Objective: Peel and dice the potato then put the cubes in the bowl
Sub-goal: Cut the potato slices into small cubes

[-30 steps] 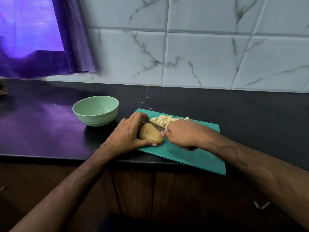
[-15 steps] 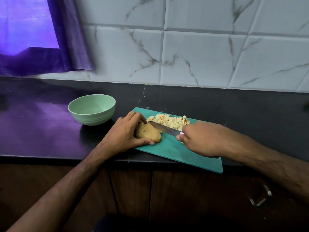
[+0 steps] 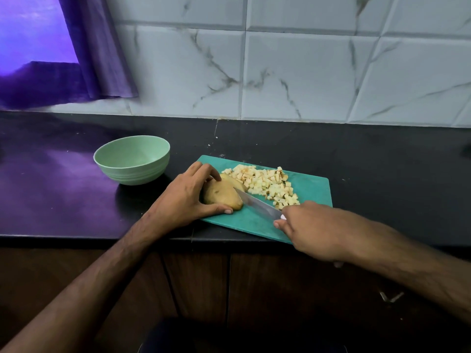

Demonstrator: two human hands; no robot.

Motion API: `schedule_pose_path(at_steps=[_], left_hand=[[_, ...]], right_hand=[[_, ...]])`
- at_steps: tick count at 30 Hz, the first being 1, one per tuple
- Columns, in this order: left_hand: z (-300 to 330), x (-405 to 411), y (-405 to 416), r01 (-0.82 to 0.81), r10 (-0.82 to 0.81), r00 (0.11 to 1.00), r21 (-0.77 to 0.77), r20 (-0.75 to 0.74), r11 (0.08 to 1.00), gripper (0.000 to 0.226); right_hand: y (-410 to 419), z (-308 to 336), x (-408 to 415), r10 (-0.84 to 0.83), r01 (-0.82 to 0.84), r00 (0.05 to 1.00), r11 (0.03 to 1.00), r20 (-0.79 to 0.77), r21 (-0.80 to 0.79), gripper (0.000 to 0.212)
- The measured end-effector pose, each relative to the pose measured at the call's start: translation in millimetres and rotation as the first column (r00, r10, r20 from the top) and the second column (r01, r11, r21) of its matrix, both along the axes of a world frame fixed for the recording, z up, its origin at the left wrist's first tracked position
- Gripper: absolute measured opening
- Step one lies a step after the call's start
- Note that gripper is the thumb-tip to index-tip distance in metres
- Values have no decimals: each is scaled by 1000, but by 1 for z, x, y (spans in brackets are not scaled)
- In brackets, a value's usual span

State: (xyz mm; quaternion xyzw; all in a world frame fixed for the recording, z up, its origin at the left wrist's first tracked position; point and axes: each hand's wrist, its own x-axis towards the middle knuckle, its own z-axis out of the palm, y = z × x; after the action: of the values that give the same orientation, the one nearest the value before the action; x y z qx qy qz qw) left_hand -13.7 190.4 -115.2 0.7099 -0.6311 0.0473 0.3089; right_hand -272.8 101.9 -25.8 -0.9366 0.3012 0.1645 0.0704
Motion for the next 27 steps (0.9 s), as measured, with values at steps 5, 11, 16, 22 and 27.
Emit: schedule_pose_path(at_steps=[5,11,16,22,27], left_hand=[[0,1,0,16,-16,1000,0,4,1000,76],[1,0,4,-5,5,1000,-4,21,1000,78],[1,1,4,13,-13,1000,-3,14,1000,74],[-4,5,4,33,-34,999,-30,-27,999,70],[-3,4,3,35,-36,999,-31,-38,999,72]], right_hand=[[1,-11,5,14,-13,999,1000,48,-28,32],[15,-45,-5,67,-38,981,986,182,-160,26],[5,-20,-7,42,-36,995,997,95,-62,31],[-3,-8,1,60,-53,996,994,72,-99,38],[1,-2,-6,71,-60,995,986,64,-155,33]])
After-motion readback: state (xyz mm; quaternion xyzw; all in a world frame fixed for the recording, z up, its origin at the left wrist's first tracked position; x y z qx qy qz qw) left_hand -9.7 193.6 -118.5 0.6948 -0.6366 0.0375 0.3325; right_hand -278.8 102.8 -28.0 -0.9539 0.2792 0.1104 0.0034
